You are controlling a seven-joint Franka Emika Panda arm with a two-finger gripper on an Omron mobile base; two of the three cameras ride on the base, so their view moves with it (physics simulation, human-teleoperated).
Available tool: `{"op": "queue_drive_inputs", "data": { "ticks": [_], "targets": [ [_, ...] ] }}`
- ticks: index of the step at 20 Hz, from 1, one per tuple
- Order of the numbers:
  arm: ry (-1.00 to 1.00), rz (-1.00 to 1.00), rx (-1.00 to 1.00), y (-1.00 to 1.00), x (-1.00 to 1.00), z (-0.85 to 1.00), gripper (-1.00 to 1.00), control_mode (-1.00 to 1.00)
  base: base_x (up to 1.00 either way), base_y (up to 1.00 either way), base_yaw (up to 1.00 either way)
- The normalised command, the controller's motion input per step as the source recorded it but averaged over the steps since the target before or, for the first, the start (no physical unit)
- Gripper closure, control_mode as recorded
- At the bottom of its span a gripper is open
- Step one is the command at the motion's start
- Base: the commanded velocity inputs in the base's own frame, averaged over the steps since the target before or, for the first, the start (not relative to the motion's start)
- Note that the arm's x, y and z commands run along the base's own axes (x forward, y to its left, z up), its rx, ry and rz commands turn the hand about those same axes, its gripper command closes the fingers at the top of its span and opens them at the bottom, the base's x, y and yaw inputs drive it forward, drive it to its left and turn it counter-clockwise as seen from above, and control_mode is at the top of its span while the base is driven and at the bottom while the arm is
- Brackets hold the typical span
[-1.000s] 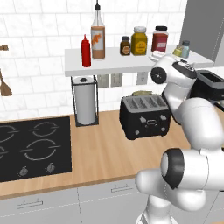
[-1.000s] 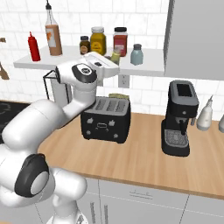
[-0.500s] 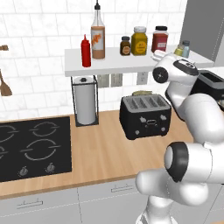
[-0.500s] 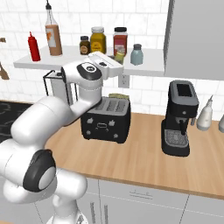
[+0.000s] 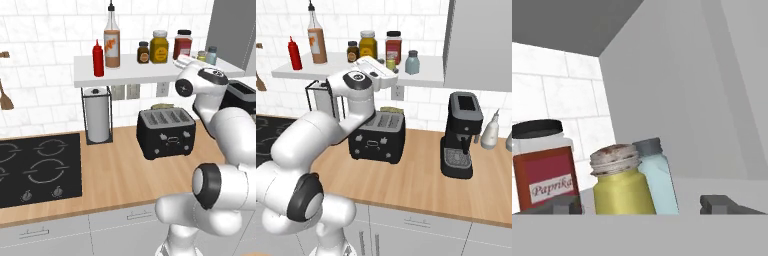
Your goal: Put the shaker and condiment bottle from the counter next to their counterparts in the cabinet.
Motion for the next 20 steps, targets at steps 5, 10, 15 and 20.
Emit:
{"op": "queue_drive_inputs", "data": {
  "ticks": [5, 10, 15, 20],
  "targets": [
    [-0.15, 0.00, 0.02, 0.00, -0.16, 0.00, -1.00, -1.00, 0.00, 0.00, 0.00],
    [-0.04, 0.00, 0.00, 0.07, -0.96, 0.35, -1.00, -1.00, 0.00, 0.00, 0.00],
    [0.41, 0.04, -0.12, 0.00, -1.00, 0.92, -1.00, -1.00, 0.00, 0.00, 0.00],
    [0.38, 0.13, -0.21, 0.00, -1.00, 0.77, -1.00, -1.00, 0.00, 0.00, 0.00]
  ]
}}
